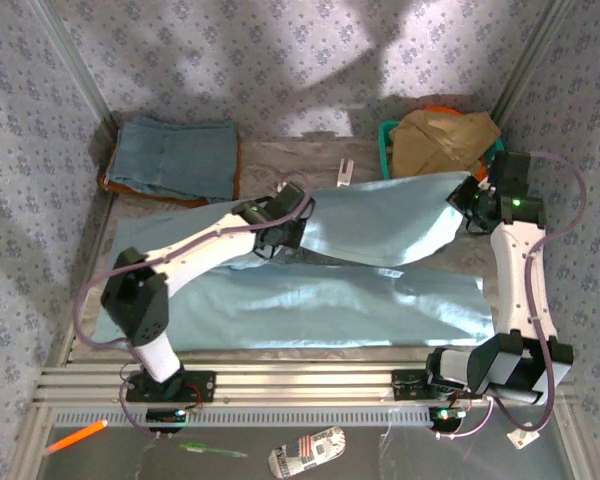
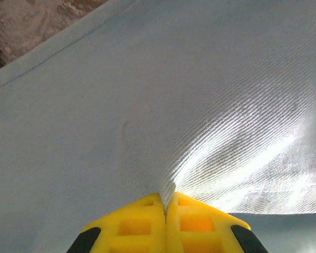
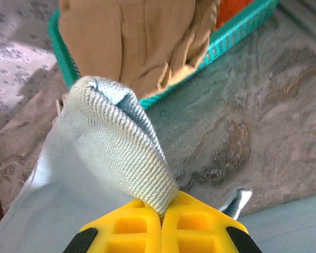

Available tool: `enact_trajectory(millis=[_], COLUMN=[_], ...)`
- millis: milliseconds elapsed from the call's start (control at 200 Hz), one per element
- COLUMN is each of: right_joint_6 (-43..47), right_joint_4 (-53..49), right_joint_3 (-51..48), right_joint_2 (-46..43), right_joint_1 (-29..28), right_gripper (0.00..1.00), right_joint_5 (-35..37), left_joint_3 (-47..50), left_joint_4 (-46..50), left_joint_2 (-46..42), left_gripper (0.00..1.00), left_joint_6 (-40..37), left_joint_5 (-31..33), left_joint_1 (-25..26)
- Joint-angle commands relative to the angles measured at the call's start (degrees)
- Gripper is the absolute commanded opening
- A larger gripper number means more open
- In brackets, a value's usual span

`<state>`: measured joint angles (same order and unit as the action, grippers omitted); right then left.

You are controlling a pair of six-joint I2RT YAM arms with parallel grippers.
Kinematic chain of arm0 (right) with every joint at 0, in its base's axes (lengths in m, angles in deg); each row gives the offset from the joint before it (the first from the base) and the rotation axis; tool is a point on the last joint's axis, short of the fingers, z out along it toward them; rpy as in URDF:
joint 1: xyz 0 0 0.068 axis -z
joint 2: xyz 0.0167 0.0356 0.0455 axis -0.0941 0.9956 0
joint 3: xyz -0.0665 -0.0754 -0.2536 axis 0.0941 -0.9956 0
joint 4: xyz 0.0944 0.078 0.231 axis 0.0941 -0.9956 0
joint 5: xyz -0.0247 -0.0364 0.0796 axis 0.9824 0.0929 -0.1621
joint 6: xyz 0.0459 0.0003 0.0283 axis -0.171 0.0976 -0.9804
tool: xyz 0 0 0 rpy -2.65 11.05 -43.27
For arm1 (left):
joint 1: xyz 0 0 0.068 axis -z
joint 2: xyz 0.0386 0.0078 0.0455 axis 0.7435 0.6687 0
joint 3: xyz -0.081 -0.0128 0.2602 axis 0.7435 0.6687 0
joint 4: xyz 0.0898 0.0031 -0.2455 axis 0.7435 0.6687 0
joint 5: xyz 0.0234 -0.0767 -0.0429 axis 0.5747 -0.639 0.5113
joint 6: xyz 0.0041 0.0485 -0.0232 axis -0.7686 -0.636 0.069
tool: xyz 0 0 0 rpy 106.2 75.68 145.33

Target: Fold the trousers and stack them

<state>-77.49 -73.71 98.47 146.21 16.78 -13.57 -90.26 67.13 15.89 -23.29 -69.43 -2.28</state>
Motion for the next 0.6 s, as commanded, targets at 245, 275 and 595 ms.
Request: enact_trajectory(millis=[245,275,595], right_joint_6=[0.71,0.48,0.84], right_joint_4=[-2.86,-2.34,-5.98], right_joint_3=[1.64,1.55,7.00], right_joint_2=[7.10,8.70,14.25], right_joint_1=[4.53,5.28,3.87], right_gripper=[0.00,0.00,0.67], right_joint_5=[2.00,1.80,6.94], left_joint_3=[4.16,3.64,5.16], left_joint_4=[-7.28,-7.88,-5.59], left_joint_2=[4.29,5.95,-0.31], left_gripper=[0.00,0.01,0.96], left_joint_6=[3.87,4.31,3.61], left_joint_5=[-20.10,-21.15,-18.92], left_joint_1=[-0.32,0.01,-1.68])
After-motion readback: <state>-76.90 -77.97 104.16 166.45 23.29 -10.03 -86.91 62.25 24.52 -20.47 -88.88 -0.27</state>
